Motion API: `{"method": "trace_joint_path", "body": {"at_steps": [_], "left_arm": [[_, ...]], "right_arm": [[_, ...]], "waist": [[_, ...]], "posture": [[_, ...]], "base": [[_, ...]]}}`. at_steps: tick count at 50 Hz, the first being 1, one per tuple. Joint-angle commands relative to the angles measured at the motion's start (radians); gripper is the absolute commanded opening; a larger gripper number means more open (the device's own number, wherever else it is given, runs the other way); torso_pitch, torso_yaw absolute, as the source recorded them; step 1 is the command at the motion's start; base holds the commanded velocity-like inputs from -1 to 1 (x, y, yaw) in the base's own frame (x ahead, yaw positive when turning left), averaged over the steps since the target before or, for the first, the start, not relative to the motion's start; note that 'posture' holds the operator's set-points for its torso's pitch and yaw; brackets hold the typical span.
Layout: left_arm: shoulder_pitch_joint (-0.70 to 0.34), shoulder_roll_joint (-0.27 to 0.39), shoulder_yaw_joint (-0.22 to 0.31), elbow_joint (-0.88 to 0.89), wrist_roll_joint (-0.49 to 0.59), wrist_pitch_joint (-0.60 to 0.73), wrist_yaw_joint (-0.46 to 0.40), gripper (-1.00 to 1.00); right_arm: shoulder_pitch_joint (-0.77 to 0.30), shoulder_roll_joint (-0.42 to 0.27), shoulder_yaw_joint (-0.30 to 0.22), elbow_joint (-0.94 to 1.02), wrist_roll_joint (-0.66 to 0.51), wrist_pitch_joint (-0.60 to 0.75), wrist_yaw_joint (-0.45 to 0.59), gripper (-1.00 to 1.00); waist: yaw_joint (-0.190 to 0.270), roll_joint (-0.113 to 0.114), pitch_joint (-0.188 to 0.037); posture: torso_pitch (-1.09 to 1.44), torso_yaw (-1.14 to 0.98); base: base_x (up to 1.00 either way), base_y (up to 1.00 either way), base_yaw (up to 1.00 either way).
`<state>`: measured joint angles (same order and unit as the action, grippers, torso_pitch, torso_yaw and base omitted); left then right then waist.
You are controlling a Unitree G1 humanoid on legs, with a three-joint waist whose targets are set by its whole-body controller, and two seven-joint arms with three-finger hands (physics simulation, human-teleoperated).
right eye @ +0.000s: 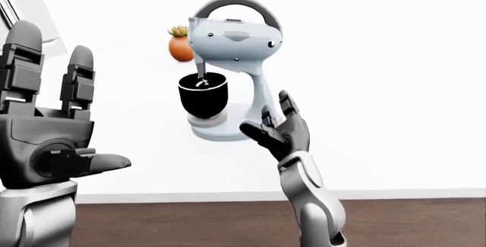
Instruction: Open the stand mixer head.
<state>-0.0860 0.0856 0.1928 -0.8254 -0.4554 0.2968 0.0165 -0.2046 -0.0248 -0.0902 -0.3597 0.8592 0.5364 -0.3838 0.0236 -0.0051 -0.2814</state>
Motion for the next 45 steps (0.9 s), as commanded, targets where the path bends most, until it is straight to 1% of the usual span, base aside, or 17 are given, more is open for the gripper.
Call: {"method": "trace_joint_path", "body": {"at_steps": [1, 23, 34, 45], "left_arm": [[-0.020, 0.004, 0.001, -0.022, -0.002, -0.018, -0.002, 0.96], [-0.021, 0.006, 0.003, -0.021, -0.003, -0.020, -0.001, 0.97], [-0.021, 0.005, 0.002, -0.018, -0.001, -0.022, -0.002, 0.97], [-0.020, 0.006, 0.002, -0.016, 0.000, -0.025, -0.004, 0.97]], "right_arm": [[-0.032, -0.002, -0.003, -0.028, 0.003, -0.027, 0.014, 1.00], [-0.073, -0.005, -0.008, 0.066, -0.015, -0.061, 0.039, 1.00], [-0.106, -0.007, -0.014, 0.168, -0.040, -0.102, 0.074, 1.00], [-0.134, -0.012, -0.019, 0.221, -0.048, -0.125, 0.086, 1.00]], "waist": [[0.000, 0.001, -0.003], [0.001, 0.003, -0.003], [0.000, 0.004, -0.003], [0.001, 0.005, -0.003]], "posture": [[-0.36, 0.00], [-0.36, 0.00], [-0.36, 0.00], [-0.36, 0.00]], "base": [[0.00, 0.00, 0.00], [0.00, 0.00, 0.00], [0.00, 0.00, 0.00], [0.00, 0.00, 0.00]]}}
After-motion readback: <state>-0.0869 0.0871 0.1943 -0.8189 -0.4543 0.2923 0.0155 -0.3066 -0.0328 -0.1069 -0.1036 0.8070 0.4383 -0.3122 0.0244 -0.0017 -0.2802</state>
